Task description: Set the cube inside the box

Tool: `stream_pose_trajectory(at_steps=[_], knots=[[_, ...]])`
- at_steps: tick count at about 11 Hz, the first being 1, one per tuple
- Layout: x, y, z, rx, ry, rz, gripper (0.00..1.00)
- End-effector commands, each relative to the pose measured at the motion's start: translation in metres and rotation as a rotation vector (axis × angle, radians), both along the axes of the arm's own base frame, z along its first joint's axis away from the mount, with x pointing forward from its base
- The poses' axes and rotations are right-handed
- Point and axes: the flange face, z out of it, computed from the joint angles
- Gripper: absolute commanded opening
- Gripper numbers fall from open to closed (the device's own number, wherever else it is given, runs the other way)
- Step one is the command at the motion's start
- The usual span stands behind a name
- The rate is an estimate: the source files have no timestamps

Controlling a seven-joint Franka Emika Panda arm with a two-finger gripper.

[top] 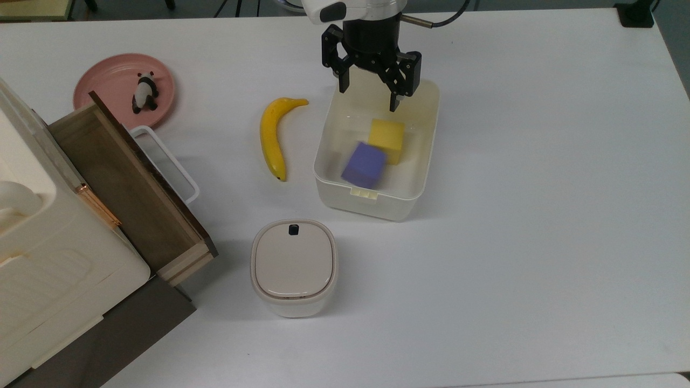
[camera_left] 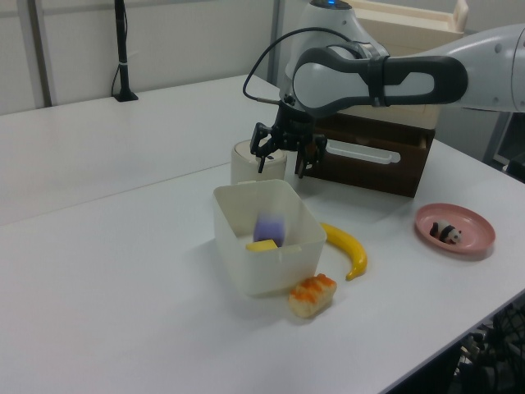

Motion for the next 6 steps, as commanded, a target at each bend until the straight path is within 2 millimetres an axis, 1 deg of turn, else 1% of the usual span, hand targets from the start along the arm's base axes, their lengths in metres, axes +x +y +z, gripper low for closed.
stream_pose_trajectory(at_steps=[1, 4, 5, 6], knots=[[-0.010, 0.000, 0.004, 0.008, 0.016, 0.007, 0.92], [-0.010, -0.003, 0.009, -0.002, 0.006, 0.017, 0.92], [-0.009, -0.008, 0.023, -0.016, -0.020, 0.038, 0.97], [-0.011, -0.014, 0.032, -0.041, -0.002, 0.081, 1.00]])
